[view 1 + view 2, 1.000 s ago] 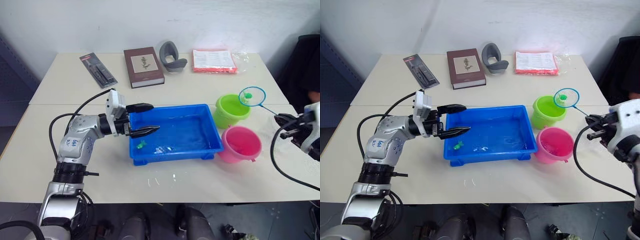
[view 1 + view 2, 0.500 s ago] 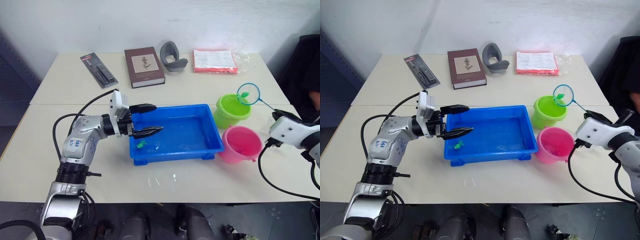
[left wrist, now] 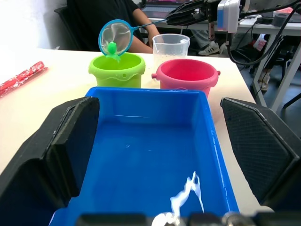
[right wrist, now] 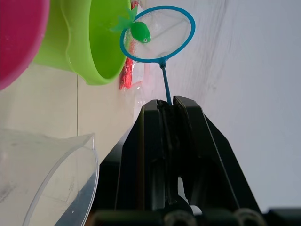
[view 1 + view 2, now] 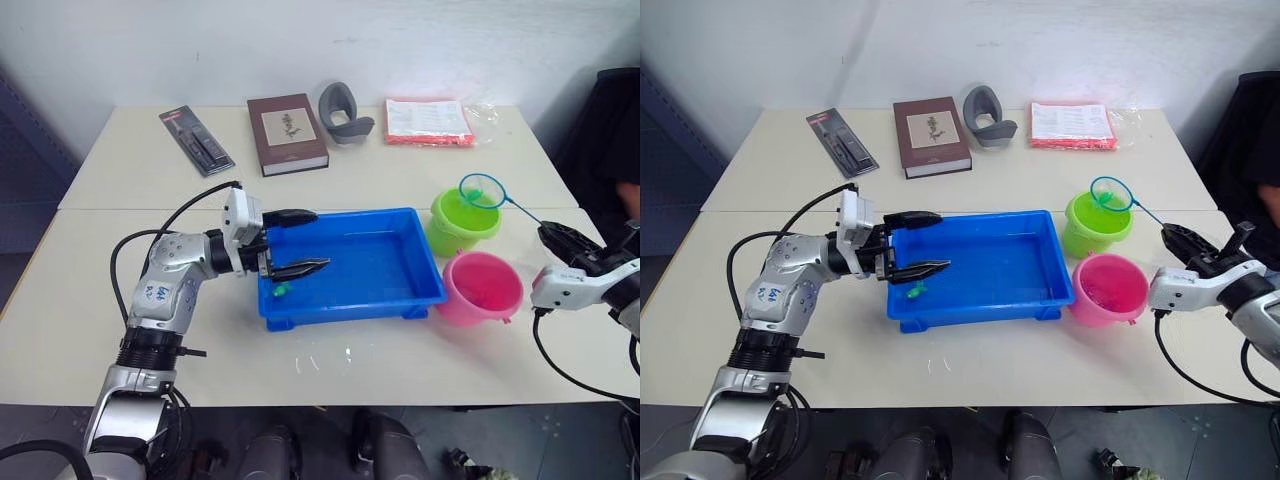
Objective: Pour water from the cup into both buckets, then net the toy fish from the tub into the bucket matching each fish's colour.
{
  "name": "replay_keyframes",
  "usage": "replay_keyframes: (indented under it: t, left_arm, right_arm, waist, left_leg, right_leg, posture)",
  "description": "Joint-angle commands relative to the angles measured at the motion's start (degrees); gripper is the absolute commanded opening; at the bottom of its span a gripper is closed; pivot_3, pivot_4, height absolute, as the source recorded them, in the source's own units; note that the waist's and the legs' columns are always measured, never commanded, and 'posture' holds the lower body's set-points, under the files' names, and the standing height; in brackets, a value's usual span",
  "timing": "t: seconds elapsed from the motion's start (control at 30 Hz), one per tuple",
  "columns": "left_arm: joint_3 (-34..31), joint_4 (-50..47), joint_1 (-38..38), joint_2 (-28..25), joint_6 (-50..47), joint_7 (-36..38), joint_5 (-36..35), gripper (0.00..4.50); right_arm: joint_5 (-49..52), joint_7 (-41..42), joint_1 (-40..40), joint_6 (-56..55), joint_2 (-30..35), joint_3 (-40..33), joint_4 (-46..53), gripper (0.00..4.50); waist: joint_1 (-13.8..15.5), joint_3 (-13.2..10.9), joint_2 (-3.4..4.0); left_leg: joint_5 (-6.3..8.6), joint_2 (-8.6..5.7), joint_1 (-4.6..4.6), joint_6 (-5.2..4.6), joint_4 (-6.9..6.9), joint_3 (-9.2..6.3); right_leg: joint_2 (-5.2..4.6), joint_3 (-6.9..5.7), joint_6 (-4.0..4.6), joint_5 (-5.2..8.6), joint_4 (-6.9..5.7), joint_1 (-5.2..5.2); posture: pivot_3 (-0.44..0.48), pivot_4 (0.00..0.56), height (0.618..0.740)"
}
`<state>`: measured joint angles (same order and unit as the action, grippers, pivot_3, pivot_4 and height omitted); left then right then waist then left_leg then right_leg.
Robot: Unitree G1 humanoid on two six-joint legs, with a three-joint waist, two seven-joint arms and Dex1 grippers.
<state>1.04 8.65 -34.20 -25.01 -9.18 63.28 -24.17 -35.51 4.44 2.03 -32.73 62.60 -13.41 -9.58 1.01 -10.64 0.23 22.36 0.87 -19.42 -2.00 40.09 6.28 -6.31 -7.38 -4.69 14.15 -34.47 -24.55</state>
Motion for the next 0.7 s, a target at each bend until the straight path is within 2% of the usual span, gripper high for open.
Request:
replay_keyframes:
  t: [0.03, 0.1, 0.2, 0.33, 0.47, 0.7]
  left_arm:
    - [-0.9, 0.2, 0.6, -0.5, 1.8, 0.3, 0.4, 4.44]
    - [-0.9, 0.4, 0.7, -0.7, 2.1, 0.5, 0.2, 4.44]
    - [-1.0, 0.4, 1.3, -1.0, 2.5, 0.4, 0.2, 4.44]
    - [-0.7, -0.1, 2.3, -1.1, 2.3, 0.7, 0.0, 4.44]
    - [-1.0, -0.4, 2.7, -1.1, 2.4, 0.3, 0.0, 4.44]
    - [-1.0, 0.0, 2.9, -1.7, 2.9, 0.7, 0.3, 4.44]
  right_arm:
    - [-0.2, -1.3, 0.7, -1.3, 2.2, -0.5, -1.6, 0.00]
    - [0.4, -0.6, 0.1, -3.2, 2.3, 0.1, -1.4, 0.00]
    - [1.3, -1.8, -1.3, -2.0, 2.3, -3.2, -2.5, 0.00]
    - [2.7, -0.4, -4.0, -3.3, 1.2, -3.1, 1.4, 0.00]
    - [3.0, -0.7, -3.7, -0.3, 1.2, -4.9, 1.5, 0.00]
    - [2.6, -0.3, -2.5, -1.7, 2.6, -3.7, 0.3, 0.00]
  waist:
    - [0.0, 0.0, 0.00]
    - [0.0, 0.0, 0.00]
    - [0.0, 0.0, 0.00]
    - [0.1, 0.0, 0.00]
    - [-0.1, 0.0, 0.00]
    - [-0.1, 0.0, 0.00]
  left_leg:
    - [0.00, 0.00, 0.00, 0.00, 0.00, 0.00]
    - [0.00, -0.01, -0.01, 0.00, 0.00, 0.00]
    - [0.00, 0.01, -0.02, 0.00, 0.00, -0.03]
    - [0.00, 0.01, -0.02, 0.00, 0.00, -0.04]
    - [0.00, 0.00, -0.01, 0.00, 0.00, -0.03]
    - [0.00, 0.01, -0.02, 0.00, 0.00, -0.04]
  right_leg:
    - [0.00, 0.00, 0.00, 0.00, 0.00, 0.00]
    - [-0.01, 0.00, 0.00, 0.00, 0.01, 0.00]
    - [0.00, -0.02, 0.00, 0.00, 0.02, 0.01]
    - [-0.01, -0.03, 0.00, 0.00, 0.03, 0.01]
    - [-0.01, -0.01, 0.00, 0.00, 0.01, 0.01]
    - [-0.02, -0.02, 0.00, 0.00, 0.02, 0.01]
  posture:
    - [0.000, 0.150, 0.740]
    - [0.000, 0.150, 0.740]
    - [0.000, 0.150, 0.740]
    - [0.000, 0.150, 0.740]
    - [0.000, 0.150, 0.740]
    - [0.000, 0.150, 0.740]
